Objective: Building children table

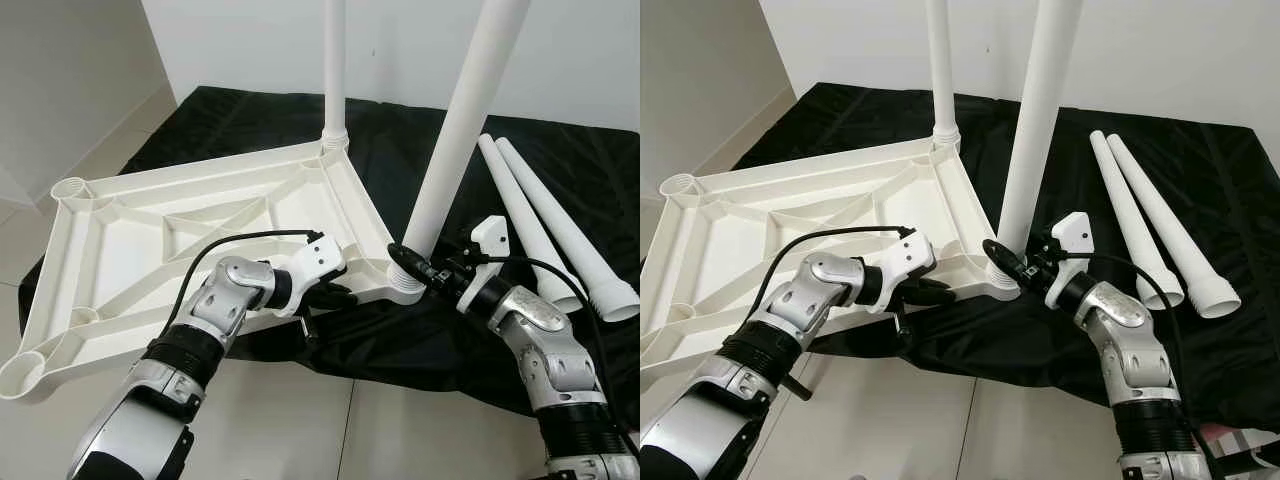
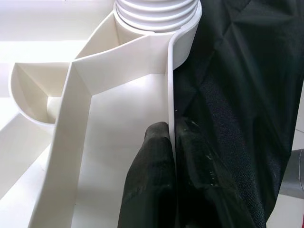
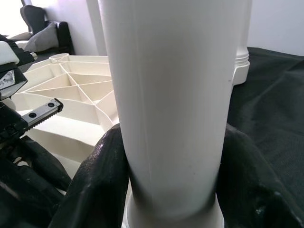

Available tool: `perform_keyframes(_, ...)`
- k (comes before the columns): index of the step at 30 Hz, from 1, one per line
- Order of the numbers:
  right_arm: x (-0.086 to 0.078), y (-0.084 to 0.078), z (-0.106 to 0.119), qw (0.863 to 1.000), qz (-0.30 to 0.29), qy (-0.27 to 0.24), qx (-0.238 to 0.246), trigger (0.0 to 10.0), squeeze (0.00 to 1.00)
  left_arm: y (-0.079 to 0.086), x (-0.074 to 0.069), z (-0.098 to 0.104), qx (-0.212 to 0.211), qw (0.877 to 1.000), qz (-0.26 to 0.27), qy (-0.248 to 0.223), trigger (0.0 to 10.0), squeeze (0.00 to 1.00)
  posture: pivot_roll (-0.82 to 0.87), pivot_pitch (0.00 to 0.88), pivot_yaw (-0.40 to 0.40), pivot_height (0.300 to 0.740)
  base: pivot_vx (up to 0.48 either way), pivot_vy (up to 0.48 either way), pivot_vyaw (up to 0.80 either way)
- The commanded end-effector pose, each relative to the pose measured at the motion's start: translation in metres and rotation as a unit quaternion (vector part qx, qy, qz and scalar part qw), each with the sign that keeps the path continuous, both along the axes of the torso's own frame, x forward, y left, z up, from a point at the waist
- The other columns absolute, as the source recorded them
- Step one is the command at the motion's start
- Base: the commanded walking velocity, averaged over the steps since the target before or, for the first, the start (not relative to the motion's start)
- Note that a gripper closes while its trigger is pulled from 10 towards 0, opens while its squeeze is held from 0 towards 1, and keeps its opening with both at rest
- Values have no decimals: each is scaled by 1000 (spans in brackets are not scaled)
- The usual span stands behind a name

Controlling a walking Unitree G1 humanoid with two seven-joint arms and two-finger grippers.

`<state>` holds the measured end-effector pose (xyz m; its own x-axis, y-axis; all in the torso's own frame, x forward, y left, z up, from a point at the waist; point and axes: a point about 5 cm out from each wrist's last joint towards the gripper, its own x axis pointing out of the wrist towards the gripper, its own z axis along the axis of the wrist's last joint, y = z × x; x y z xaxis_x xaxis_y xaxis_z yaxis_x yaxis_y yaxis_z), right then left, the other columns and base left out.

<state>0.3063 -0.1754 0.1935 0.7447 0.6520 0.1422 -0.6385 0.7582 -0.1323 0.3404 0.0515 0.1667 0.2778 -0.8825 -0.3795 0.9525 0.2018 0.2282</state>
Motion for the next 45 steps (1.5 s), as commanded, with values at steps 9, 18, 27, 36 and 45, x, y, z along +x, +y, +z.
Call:
perform_keyframes(9, -14, 21, 4, 999, 20, -14, 26, 10000, 0, -1, -1, 5, -29, 1000, -1, -7, 10000, 0, -155, 150, 84, 740, 0, 0, 0)
perform_keyframes(18, -23, 29, -2, 999, -3, -10, 37, 10000, 0, -3, -5, 0, -19, 1000, -12, 2, 10000, 0, -157, 155, 91, 740, 0, 0, 0)
perform_keyframes(27, -27, 34, -4, 998, -45, -13, 42, 10000, 0, -6, -5, -1, -15, 1000, -9, 8, 10000, 0, -158, 157, 94, 740, 0, 0, 0)
perform_keyframes(36, -29, 45, -11, 990, -132, -13, 49, 10000, 0, -5, -4, -2, -7, 1000, -5, 13, 10000, 0, -153, 155, 101, 740, 0, 0, 0)
perform_keyframes(45, -29, 66, -19, 976, -205, 3, 70, 10000, 0, -5, -4, -1, -5, 1000, -4, 12, 10000, 0, -147, 139, 97, 740, 0, 0, 0)
